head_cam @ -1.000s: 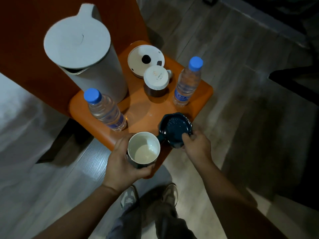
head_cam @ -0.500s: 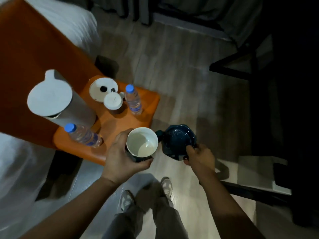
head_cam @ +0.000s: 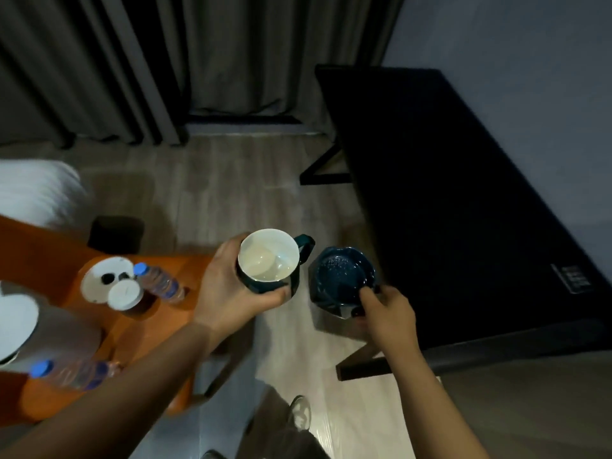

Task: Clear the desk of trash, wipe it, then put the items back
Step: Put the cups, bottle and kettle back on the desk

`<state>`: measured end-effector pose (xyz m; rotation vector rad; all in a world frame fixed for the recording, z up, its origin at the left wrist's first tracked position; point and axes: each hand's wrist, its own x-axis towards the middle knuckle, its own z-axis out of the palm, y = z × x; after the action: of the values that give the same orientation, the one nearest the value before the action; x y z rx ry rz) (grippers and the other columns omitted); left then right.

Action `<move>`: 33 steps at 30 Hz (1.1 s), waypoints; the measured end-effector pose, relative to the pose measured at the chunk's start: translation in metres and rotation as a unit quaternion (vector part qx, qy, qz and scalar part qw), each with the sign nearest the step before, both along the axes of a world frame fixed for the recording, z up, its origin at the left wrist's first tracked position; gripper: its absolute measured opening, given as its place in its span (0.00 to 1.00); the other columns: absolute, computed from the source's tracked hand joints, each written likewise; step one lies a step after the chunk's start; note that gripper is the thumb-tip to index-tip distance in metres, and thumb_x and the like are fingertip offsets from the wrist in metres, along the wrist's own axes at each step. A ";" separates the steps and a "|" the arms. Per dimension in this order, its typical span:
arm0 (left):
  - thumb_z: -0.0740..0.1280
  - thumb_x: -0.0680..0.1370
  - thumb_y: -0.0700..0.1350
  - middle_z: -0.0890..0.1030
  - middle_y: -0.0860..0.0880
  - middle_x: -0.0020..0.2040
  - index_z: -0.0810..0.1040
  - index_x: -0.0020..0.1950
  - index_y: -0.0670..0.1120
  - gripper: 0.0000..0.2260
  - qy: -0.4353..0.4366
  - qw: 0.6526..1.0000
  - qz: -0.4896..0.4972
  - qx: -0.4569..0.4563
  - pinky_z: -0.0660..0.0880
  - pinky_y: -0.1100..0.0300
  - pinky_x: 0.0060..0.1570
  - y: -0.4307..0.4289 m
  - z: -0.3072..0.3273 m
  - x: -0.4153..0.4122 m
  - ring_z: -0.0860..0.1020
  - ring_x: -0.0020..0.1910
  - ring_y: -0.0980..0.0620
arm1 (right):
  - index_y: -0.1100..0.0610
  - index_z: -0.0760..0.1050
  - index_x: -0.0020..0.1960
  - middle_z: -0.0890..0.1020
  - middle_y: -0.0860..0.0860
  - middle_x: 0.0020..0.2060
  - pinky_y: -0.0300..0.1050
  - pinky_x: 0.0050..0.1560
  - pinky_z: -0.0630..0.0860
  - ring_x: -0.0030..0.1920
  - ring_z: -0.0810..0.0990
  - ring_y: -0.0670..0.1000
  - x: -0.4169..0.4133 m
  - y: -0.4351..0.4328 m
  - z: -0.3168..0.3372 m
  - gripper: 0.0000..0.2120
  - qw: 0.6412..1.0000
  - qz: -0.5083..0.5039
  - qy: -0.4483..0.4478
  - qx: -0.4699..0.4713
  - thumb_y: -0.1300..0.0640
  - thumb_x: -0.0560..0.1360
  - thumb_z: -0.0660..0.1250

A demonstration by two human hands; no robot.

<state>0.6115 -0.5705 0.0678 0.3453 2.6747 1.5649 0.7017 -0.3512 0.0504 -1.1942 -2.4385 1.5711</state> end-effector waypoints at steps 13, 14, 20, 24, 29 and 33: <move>0.82 0.57 0.49 0.77 0.54 0.56 0.72 0.59 0.57 0.34 0.063 0.993 -0.098 0.018 0.69 0.77 0.45 0.147 0.058 -0.052 0.75 0.51 0.65 | 0.59 0.73 0.58 0.82 0.52 0.43 0.38 0.31 0.78 0.34 0.84 0.47 -0.005 0.131 0.063 0.13 0.991 -0.114 0.063 -0.036 0.54 0.77 0.64; 0.82 0.58 0.48 0.77 0.54 0.56 0.72 0.59 0.57 0.34 0.059 0.993 -0.103 0.022 0.69 0.76 0.44 0.155 0.059 -0.057 0.75 0.50 0.65 | 0.60 0.73 0.60 0.83 0.52 0.42 0.37 0.30 0.77 0.33 0.84 0.47 -0.007 0.137 0.063 0.15 0.991 -0.121 0.058 -0.028 0.53 0.77 0.64; 0.82 0.60 0.42 0.75 0.59 0.51 0.69 0.58 0.56 0.33 0.060 0.986 -0.148 0.047 0.69 0.78 0.40 0.208 0.060 -0.107 0.74 0.47 0.64 | 0.64 0.72 0.63 0.84 0.52 0.35 0.35 0.27 0.74 0.32 0.84 0.46 -0.036 0.167 0.058 0.21 0.983 -0.174 0.048 -0.016 0.52 0.77 0.64; 0.83 0.60 0.44 0.76 0.52 0.57 0.69 0.59 0.56 0.34 0.024 0.977 -0.201 0.073 0.69 0.72 0.44 0.243 0.063 -0.158 0.75 0.52 0.57 | 0.63 0.72 0.63 0.84 0.53 0.34 0.40 0.29 0.78 0.31 0.84 0.47 -0.070 0.189 0.058 0.20 0.974 -0.221 0.046 -0.010 0.52 0.76 0.64; 0.76 0.53 0.61 0.76 0.55 0.58 0.69 0.57 0.65 0.34 0.019 0.958 -0.274 0.089 0.71 0.68 0.49 0.284 0.068 -0.226 0.76 0.55 0.61 | 0.65 0.71 0.64 0.84 0.54 0.36 0.42 0.33 0.80 0.31 0.84 0.47 -0.117 0.207 0.060 0.22 0.960 -0.278 0.046 -0.002 0.51 0.76 0.64; 0.73 0.54 0.64 0.76 0.53 0.59 0.70 0.60 0.59 0.36 0.034 0.943 -0.323 0.077 0.69 0.71 0.50 0.319 0.067 -0.271 0.75 0.56 0.57 | 0.62 0.69 0.67 0.83 0.55 0.39 0.50 0.41 0.83 0.34 0.84 0.50 -0.144 0.215 0.059 0.23 0.940 -0.336 0.057 -0.013 0.51 0.77 0.64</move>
<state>0.3410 -0.2519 0.1350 1.1570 2.1265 1.5397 0.5573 -0.1364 0.1090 -1.6417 -1.6564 1.3952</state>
